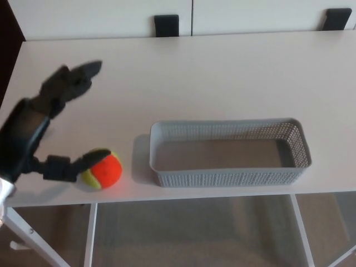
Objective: The robot walk towards a table in front and uses its left hand to pickup a tennis ball on the left side and put it in a container on the right hand side
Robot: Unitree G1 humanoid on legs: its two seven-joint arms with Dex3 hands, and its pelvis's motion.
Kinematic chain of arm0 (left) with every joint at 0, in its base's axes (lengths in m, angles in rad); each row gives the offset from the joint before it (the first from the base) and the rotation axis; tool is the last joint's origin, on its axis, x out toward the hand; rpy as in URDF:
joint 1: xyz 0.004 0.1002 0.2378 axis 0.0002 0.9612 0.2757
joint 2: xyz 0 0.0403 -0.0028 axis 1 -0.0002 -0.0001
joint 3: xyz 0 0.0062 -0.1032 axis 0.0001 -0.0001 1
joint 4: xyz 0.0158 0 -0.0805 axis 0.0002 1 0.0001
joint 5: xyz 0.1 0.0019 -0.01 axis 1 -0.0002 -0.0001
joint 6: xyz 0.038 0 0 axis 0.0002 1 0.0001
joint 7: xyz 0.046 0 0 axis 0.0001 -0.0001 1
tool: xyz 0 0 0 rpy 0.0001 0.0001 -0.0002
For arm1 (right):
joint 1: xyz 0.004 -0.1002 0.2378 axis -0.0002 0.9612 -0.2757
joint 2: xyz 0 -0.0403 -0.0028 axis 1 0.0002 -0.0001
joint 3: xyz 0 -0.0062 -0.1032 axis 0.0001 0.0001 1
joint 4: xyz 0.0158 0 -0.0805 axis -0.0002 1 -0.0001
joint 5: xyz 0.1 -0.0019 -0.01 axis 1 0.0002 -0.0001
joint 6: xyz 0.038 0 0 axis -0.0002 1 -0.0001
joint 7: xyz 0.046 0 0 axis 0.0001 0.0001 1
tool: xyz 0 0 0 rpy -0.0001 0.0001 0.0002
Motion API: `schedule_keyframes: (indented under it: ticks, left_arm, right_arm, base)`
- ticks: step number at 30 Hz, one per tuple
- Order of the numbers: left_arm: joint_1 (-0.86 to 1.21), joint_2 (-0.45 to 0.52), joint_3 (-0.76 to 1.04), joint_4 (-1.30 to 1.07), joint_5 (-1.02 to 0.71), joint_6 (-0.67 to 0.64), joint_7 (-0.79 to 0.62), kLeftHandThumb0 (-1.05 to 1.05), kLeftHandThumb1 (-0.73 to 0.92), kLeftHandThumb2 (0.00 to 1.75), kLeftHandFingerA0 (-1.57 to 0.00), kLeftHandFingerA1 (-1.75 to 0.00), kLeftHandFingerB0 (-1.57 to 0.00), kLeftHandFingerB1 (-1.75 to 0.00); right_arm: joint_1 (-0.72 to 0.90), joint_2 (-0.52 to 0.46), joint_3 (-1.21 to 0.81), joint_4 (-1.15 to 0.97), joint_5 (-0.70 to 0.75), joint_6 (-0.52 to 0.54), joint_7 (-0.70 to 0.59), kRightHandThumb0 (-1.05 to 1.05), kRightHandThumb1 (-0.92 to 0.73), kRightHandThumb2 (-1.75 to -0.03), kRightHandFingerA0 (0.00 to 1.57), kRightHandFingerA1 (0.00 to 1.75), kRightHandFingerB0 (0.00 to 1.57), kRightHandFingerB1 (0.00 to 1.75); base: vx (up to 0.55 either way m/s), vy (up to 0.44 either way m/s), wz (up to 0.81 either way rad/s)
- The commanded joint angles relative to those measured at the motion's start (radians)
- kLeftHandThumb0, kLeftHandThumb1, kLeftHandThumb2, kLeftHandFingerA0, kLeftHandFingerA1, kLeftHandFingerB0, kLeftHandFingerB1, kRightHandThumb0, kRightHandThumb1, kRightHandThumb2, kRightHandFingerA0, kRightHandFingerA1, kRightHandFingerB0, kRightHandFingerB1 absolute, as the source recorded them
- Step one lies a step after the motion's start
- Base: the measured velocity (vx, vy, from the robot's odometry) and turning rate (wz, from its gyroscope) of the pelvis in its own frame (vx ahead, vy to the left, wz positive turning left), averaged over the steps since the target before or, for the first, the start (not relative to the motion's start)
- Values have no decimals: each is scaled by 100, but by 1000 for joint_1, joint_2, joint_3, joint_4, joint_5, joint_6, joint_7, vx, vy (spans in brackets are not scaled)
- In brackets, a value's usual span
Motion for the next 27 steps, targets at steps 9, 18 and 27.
schedule_keyframes:
  ticks: [9, 18, 27]
  left_arm:
    - [38, 65, -80, 77, 179, 56, -38, -48, 36, 68, -9, -33, -8, -11]
    - [43, 42, -85, 107, 211, 32, -8, -46, 35, 69, -7, -38, -7, -15]
    - [7, -18, -62, 232, 355, -54, 218, -50, 36, 63, -21, -42, -9, -28]
  right_arm:
    - [-3, -19, -13, -2, 18, 6, 35, -33, -56, -56, 60, 54, 47, 42]
    - [8, -17, -9, -36, 18, 20, 47, -34, -57, -56, 60, 54, 48, 42]
    - [6, -22, -6, -54, 8, 32, 42, -34, -57, -57, 59, 53, 48, 42]
  base:
    - [0, 0, 0]
    - [0, 0, 0]
    - [0, 0, 0]
